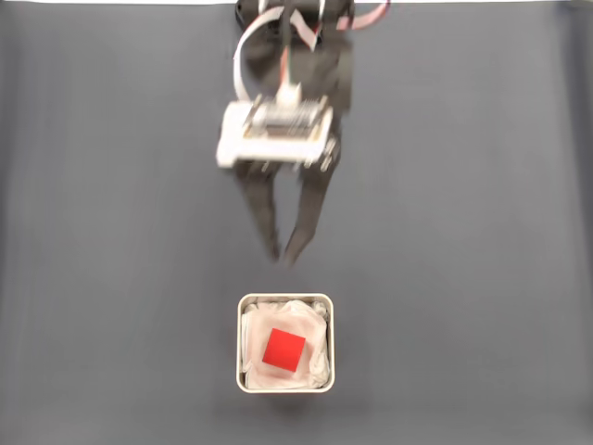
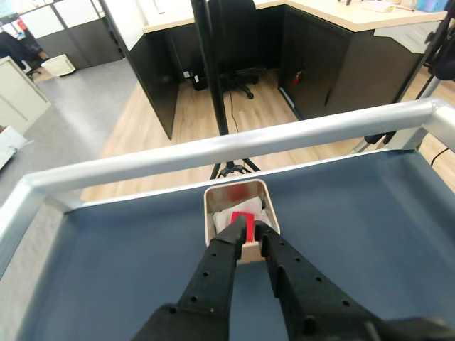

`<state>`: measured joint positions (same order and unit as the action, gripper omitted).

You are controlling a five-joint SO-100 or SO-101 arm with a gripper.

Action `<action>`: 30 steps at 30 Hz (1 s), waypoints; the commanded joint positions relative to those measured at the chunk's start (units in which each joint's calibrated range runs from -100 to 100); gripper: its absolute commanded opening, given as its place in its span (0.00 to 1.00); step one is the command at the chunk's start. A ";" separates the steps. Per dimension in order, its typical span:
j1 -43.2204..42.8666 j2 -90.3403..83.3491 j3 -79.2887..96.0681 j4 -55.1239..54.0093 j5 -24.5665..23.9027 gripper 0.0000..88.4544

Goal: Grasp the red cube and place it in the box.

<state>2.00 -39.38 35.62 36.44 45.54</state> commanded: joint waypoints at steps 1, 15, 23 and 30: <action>-2.57 -17.98 11.37 3.15 1.22 0.00; -3.14 -54.81 55.89 18.97 3.61 0.00; -1.43 -60.44 64.10 33.32 3.27 0.00; -2.07 -60.62 64.19 39.14 1.51 0.00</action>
<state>-0.07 -100.00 99.37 73.59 48.03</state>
